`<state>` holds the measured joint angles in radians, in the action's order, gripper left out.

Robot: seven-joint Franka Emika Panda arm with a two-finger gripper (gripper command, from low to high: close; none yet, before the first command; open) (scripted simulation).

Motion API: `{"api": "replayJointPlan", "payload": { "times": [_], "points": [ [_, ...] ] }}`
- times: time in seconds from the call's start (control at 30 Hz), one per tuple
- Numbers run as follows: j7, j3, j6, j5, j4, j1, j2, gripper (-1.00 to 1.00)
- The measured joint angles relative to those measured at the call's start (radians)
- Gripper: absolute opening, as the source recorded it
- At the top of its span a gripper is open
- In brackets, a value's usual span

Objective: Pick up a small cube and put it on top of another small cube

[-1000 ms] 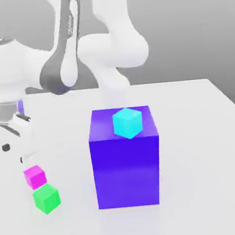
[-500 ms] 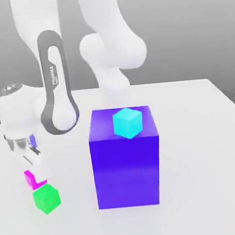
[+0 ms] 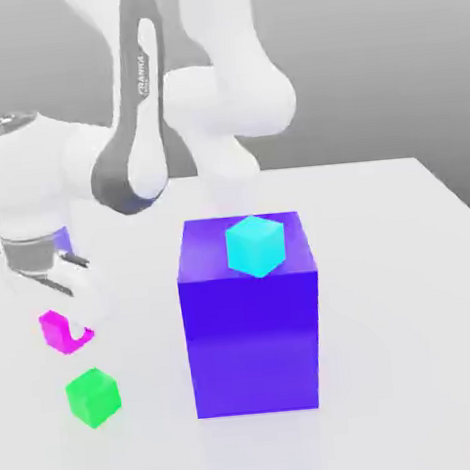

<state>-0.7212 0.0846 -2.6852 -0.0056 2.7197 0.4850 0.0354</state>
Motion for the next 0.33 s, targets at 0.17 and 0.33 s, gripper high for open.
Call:
{"api": "replayJointPlan", "payload": {
  "times": [0.17, 0.33],
  "points": [
    [0.028, 0.009, -0.093, 0.021, -0.023, -0.026, -0.116, -1.0],
    [0.049, -0.007, -0.17, 0.048, -0.026, -0.015, -0.197, 1.0]
  ]
}}
